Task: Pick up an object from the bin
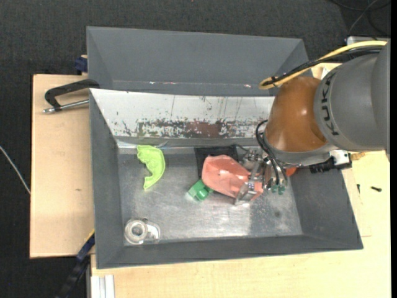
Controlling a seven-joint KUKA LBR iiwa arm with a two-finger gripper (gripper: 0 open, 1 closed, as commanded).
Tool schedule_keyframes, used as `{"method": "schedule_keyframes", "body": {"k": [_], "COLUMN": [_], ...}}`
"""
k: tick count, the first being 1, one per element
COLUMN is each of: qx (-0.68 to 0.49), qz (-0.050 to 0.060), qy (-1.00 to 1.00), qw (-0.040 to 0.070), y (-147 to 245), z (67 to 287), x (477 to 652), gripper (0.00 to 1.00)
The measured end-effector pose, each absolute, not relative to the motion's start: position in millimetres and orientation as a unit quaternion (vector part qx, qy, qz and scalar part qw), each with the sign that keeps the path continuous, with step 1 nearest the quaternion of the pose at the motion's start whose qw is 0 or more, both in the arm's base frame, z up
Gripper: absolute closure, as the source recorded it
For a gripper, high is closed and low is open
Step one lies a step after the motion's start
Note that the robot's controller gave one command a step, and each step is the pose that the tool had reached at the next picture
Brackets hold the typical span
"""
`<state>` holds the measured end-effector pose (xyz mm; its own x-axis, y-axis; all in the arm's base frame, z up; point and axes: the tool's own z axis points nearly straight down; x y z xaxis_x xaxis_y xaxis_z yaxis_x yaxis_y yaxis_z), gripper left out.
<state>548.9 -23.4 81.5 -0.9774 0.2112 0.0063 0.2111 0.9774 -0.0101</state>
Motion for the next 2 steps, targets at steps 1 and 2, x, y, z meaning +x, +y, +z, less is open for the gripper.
{"method": "schedule_keyframes", "body": {"k": [1,2], "qx": [-0.106,-0.119], "qz": [0.004,0.0], "qy": [-0.994,-0.993], "qw": [0.003,-0.002], "y": [-23.1,-28.2], "z": [81.3,242.9], "x": [549.1,542.4], "gripper": [1.0,1.0]}}
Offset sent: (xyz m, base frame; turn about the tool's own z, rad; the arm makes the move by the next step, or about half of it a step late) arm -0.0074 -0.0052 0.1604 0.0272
